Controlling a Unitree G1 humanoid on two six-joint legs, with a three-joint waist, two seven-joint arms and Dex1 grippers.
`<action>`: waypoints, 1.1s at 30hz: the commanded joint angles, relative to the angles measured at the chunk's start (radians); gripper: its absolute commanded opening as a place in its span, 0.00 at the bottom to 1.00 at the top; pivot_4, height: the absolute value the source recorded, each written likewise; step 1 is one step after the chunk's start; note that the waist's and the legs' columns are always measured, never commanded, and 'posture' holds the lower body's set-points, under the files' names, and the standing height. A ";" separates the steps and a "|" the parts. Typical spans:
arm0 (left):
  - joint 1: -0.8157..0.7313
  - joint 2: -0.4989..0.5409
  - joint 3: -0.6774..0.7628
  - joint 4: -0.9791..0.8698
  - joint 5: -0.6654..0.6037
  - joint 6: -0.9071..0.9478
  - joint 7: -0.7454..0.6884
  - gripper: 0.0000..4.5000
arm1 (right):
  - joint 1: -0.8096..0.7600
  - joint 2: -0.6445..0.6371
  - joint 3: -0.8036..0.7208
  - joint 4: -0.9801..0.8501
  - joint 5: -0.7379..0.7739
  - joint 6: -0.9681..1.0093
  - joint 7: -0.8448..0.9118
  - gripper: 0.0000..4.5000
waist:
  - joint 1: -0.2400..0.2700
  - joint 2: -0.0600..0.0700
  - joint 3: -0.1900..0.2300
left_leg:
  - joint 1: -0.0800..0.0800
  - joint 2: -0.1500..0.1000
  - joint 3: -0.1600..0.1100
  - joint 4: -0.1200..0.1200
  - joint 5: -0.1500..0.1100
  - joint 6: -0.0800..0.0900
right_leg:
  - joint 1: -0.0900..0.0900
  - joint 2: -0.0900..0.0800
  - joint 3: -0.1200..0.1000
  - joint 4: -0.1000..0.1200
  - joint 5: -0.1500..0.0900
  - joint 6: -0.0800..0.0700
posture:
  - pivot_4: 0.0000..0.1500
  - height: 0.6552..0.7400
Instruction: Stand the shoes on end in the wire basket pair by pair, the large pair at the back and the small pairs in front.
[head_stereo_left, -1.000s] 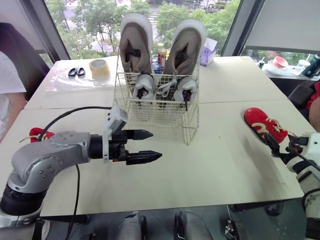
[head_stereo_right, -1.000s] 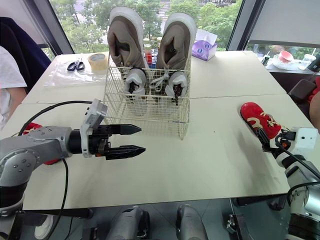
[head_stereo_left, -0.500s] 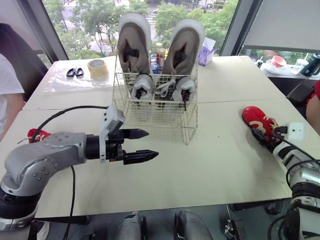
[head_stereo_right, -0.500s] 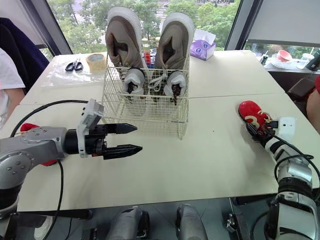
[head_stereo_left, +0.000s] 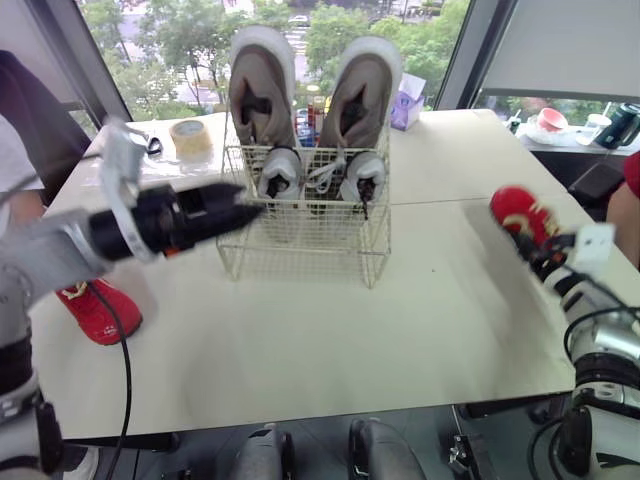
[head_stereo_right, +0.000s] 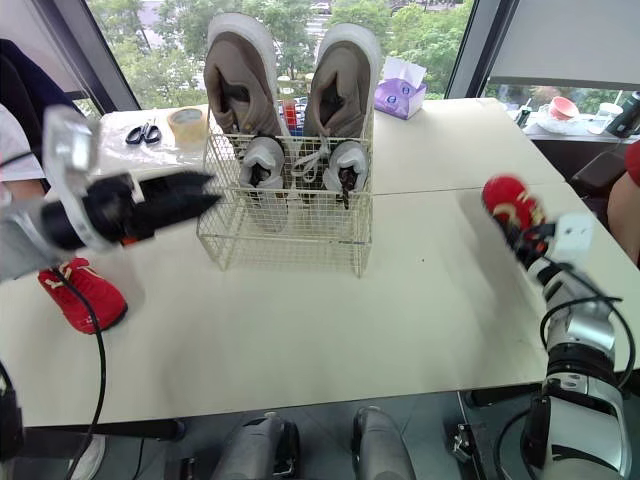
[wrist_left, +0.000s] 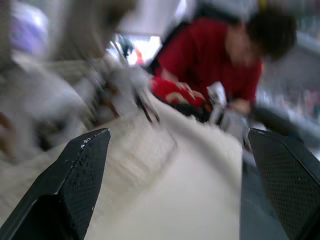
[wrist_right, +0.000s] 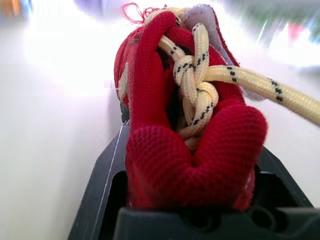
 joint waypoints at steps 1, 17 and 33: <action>-0.128 0.003 0.059 0.137 -0.017 -0.038 0.021 1.00 | -0.228 -0.080 0.014 -0.349 0.103 0.058 0.021 0.40 | -0.004 0.002 0.001 | 0.000 0.000 0.001 -0.001 0.000 0.000 | -0.001 0.000 0.001 0.001 0.000 0.000 | 1.00 1.00; -0.290 -0.068 0.046 0.149 -0.165 0.083 0.056 1.00 | -0.495 -0.035 0.456 -0.638 0.060 0.089 0.458 0.40 | 0.005 -0.014 -0.005 | 0.000 -0.002 -0.004 -0.013 0.003 -0.005 | 0.000 -0.002 -0.005 -0.005 -0.003 0.001 | 1.00 1.00; -0.240 -0.043 0.003 0.113 -0.187 0.137 -0.038 1.00 | -0.425 0.033 0.516 -0.727 -0.042 0.000 0.513 0.40 | 0.004 -0.015 -0.004 | 0.001 -0.001 -0.004 -0.013 0.004 -0.008 | 0.000 -0.001 -0.005 -0.004 -0.003 0.001 | 1.00 1.00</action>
